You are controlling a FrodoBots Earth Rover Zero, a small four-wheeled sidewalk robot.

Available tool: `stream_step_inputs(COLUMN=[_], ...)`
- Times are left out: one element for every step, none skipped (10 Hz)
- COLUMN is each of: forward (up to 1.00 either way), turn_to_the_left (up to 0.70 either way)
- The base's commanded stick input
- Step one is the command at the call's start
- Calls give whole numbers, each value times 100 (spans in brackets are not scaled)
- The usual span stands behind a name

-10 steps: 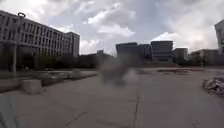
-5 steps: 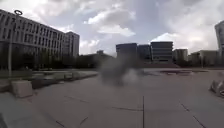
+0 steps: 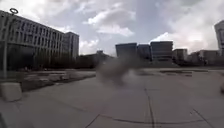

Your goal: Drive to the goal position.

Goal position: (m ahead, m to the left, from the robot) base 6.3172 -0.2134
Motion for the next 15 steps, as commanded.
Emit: stream_step_inputs(forward=[70, 70, 70, 70, 70, 70, 70, 70, 70, 70, 70, 70, 70, 70, 70], turn_to_the_left=[0, 0, 0, 0, 0, 0, -10, -25, -21, -8, 0, 0, 0, 0, 0])
